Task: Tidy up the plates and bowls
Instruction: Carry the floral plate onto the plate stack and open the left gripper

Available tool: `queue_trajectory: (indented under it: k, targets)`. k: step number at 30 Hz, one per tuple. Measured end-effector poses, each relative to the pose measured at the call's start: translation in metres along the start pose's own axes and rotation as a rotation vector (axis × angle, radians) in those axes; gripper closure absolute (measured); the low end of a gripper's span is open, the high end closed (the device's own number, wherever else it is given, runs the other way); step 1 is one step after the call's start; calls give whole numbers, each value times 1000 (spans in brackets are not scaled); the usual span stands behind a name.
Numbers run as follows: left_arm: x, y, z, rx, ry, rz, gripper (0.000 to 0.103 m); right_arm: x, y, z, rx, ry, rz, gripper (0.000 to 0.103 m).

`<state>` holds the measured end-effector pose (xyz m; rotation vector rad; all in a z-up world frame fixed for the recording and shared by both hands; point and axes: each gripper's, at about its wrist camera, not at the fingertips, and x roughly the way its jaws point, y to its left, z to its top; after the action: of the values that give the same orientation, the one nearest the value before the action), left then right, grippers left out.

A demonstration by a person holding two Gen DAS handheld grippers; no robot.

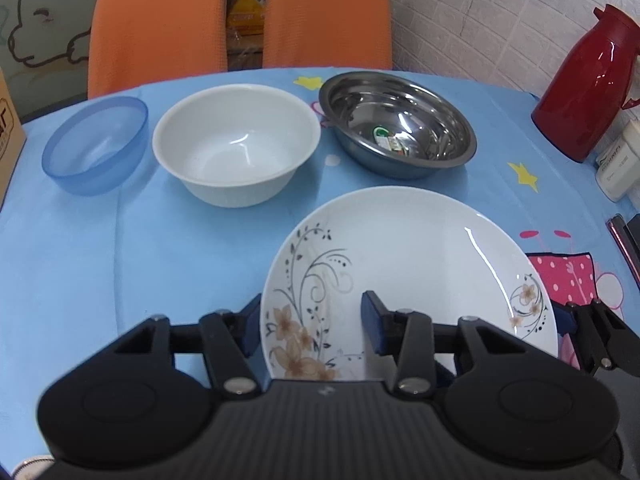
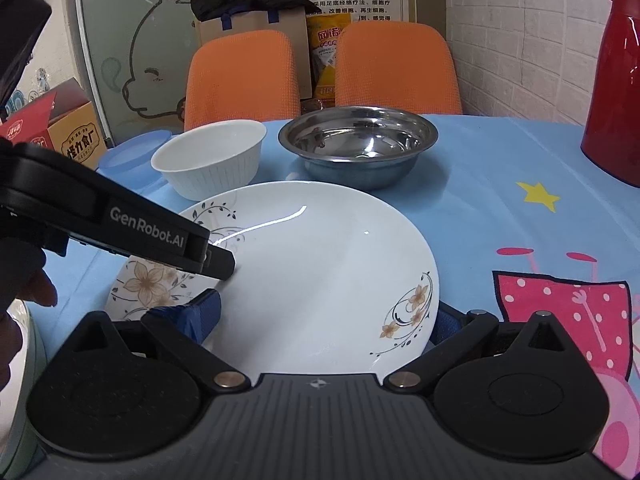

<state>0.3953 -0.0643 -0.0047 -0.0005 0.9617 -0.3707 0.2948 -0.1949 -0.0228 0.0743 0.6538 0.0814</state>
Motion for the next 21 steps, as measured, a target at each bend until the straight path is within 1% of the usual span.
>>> queue_trajectory:
  k: [5,12,16,21]
  targets:
    - [-16,-7,2,19,-50,-1,63,-12,0,7,10,-36,-9,12]
    - [-42,-3,-5,18,-84,-6,63,-31,9,11,18,-68,-2,12]
    - [-66,8,-15,2,-114,6,63,-43,25,10,-7,-82,13,12]
    - [-95,35,-33,-32,-119,24,63,-57,56,8,-24,-92,50,12]
